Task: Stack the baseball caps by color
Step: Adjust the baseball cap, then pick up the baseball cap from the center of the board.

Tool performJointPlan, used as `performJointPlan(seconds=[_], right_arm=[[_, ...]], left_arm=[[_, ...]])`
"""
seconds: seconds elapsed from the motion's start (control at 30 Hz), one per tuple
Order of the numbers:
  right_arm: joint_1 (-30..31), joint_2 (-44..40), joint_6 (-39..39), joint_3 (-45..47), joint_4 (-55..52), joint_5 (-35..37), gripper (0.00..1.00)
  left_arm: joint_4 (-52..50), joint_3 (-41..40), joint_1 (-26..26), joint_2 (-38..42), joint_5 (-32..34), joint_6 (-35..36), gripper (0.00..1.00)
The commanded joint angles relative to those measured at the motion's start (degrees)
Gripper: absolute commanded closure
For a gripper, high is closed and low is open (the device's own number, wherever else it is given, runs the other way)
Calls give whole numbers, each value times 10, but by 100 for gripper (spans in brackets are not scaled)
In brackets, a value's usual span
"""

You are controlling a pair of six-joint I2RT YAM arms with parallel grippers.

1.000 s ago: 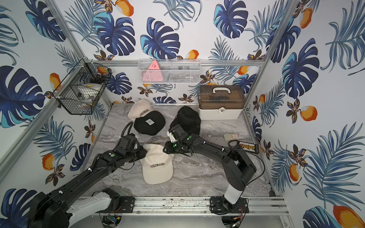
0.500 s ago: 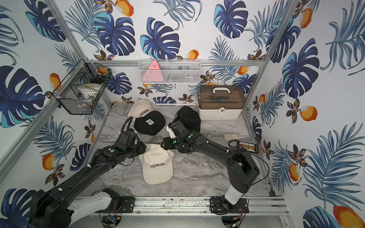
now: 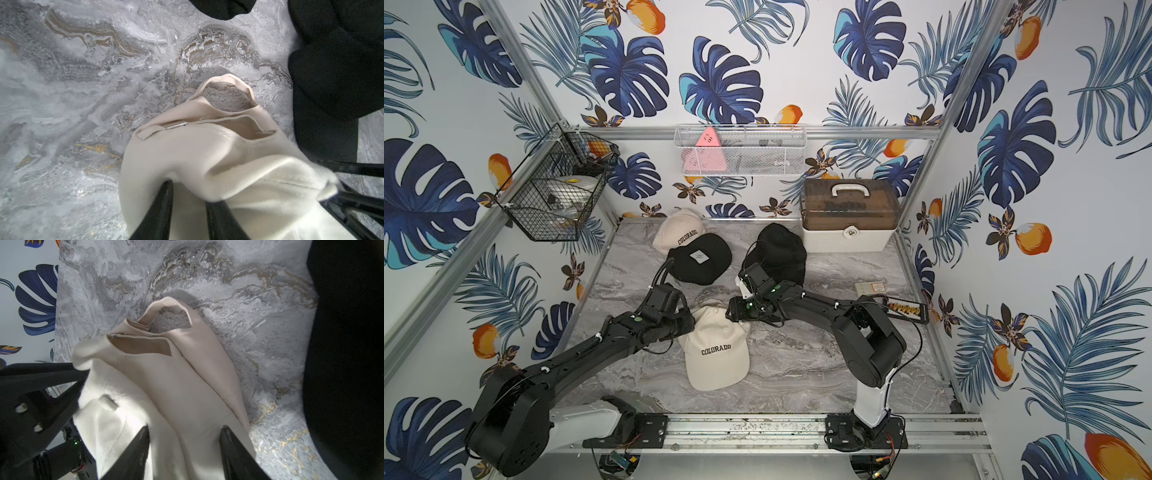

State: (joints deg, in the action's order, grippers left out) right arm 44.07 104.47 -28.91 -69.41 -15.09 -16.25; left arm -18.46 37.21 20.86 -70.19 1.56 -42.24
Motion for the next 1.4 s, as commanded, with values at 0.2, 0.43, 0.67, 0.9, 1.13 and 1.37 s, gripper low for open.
performJointPlan(seconds=[0.2, 0.43, 0.67, 0.9, 1.13, 1.37], right_arm=[[-1, -68, 4, -13, -25, 5, 40], [-9, -143, -5, -7, -18, 38, 24], [-48, -197, -39, 25, 23, 21, 16], [-79, -221, -39, 37, 27, 8, 16], [-94, -215, -25, 30, 27, -9, 14], [-102, -194, -20, 31, 29, -29, 14]], left_arm=[[-55, 78, -7, 60, 40, 29, 56], [-70, 191, -31, 32, 66, 65, 56], [-14, 293, -97, -111, 72, 79, 56], [28, 408, -168, -296, 55, 63, 57], [62, 554, -211, -449, 5, 80, 57], [80, 652, -256, -543, -29, 105, 34]])
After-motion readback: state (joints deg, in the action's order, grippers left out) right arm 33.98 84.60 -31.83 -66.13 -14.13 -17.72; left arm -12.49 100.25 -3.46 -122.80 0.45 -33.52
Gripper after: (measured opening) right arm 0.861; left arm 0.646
